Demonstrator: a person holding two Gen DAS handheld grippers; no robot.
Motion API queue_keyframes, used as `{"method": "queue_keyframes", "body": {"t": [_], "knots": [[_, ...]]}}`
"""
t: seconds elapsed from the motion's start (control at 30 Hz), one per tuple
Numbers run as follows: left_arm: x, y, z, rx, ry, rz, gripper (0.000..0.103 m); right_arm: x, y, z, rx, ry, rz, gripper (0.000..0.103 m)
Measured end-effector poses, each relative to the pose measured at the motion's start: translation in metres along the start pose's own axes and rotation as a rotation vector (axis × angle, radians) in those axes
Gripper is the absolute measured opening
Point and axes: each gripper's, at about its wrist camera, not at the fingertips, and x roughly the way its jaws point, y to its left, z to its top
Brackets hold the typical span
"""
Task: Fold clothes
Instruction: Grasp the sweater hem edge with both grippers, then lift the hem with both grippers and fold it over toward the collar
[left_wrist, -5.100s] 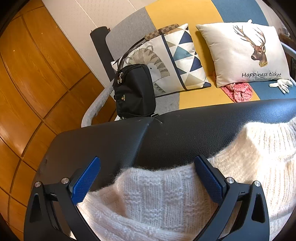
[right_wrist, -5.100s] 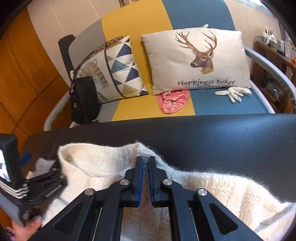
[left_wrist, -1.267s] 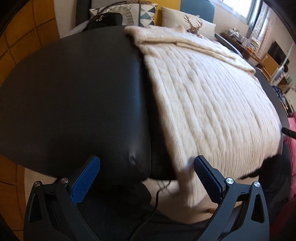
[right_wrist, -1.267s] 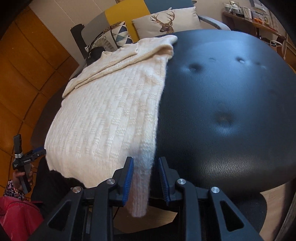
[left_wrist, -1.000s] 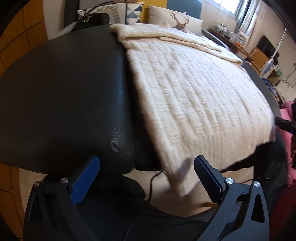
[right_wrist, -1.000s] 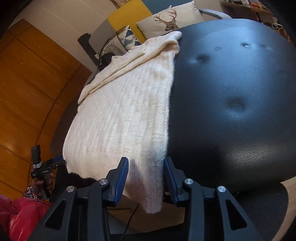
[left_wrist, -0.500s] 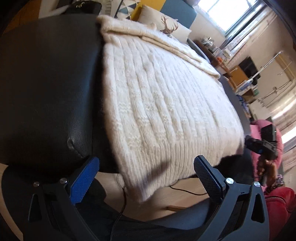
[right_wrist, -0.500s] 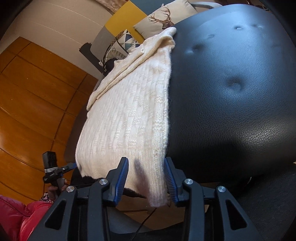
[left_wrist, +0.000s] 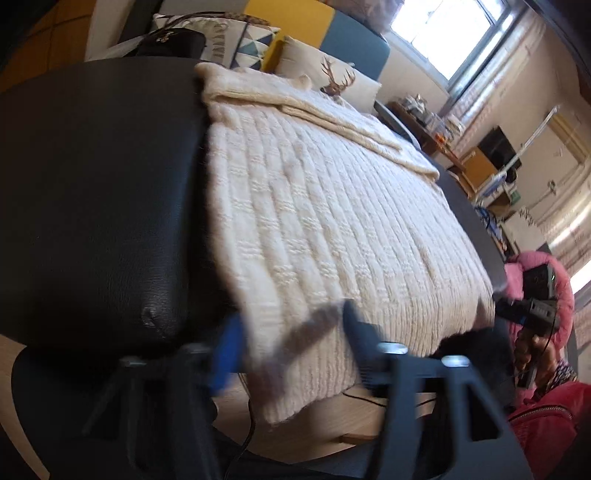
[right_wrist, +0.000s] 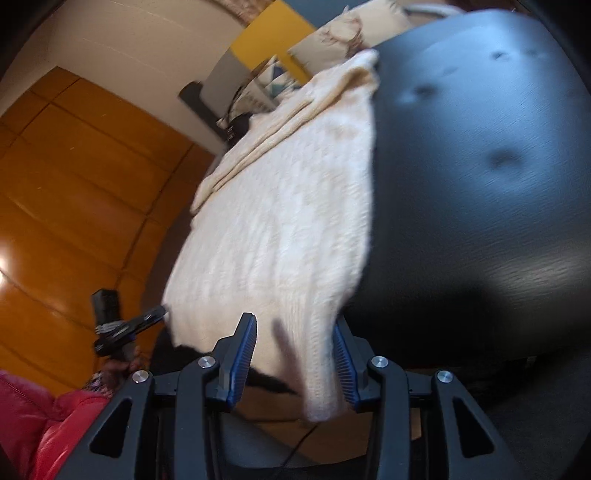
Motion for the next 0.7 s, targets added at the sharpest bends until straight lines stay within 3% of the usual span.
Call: {"method": "queue_keyframes", "body": {"t": [0.17,0.27,0.4,0.47,0.5,0.57,0.7], "knots": [[0.011,-0.002,0.007,0.004,0.015,-0.024,0.024,0.000,-0.006,-0.001,0.015,0.022,0.032,0.040],[0.011,-0.001,0.008,0.000,0.020,-0.057,0.036,0.001,-0.006,-0.005,-0.005,0.091,0.014,0.040],[0.019,-0.007,0.012,0.016,0.029,-0.043,0.037,0.004,-0.003,-0.004,-0.021,0.092,-0.008,0.039],[0.020,-0.009,0.013,0.028,0.030,-0.032,0.037,0.005,-0.002,-0.003,-0.019,0.085,0.007,0.021],[0.020,-0.009,0.013,0.033,0.031,-0.021,0.036,0.007,-0.002,-0.002,-0.013,0.086,0.014,0.020],[0.020,-0.010,0.013,0.046,0.034,0.015,0.018,0.014,-0.003,-0.001,0.013,0.104,0.010,0.012],[0.022,-0.008,0.013,0.046,0.045,0.008,0.012,0.019,-0.008,0.002,0.062,0.091,0.018,0.010]]}}
